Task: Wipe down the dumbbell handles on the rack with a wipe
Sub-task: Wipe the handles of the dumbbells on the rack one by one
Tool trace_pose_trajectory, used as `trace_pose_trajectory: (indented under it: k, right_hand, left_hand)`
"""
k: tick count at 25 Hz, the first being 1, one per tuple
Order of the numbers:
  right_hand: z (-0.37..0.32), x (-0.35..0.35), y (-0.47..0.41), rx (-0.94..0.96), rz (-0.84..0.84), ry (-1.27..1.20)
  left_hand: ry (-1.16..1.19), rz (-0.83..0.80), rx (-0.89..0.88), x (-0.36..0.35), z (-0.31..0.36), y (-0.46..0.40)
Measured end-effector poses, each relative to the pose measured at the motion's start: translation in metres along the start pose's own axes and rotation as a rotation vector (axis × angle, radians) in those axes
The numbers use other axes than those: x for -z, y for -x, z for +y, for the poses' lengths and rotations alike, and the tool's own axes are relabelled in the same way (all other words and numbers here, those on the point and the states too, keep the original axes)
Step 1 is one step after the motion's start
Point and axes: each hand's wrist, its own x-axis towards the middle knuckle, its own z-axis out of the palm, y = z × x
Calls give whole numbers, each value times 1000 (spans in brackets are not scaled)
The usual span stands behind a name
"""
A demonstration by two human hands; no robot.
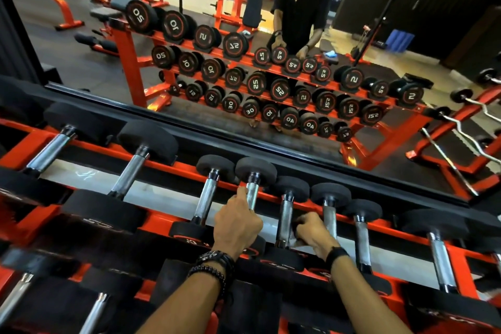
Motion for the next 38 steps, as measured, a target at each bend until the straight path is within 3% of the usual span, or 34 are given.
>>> trace_pose_trajectory:
  k: [4,10,14,19,24,27,31,34,38]
  right_hand:
    - [0,4,-45,1,91,-302]
    - [-10,-3,2,-122,-142,-202]
    - [-27,-8,-20,-182,-152,-691]
    - [-5,-23,-12,-194,-203,-377]
    - [-13,-34,-52,-159,-31,-467]
    - [-14,-33,-29,-98,21,-145]
    - [-5,-22,29,163,95,326]
    - [-1,-22,35,456,220,410]
    - [-15,-16,19,605,255,384]
  left_hand:
    - [17,-21,-4,1,-1,2]
    - [3,-5,0,2,2,1]
    - [12,-27,15,3,3,4]
    - [0,-15,9,4,3,3]
    - [-5,-27,23,5,5,4]
    - [0,-13,21,4,5,4]
    - [2,-7,27,3,3,2]
    - [21,-11,21,0,1,2]
    - [-17,26,20,2,3,2]
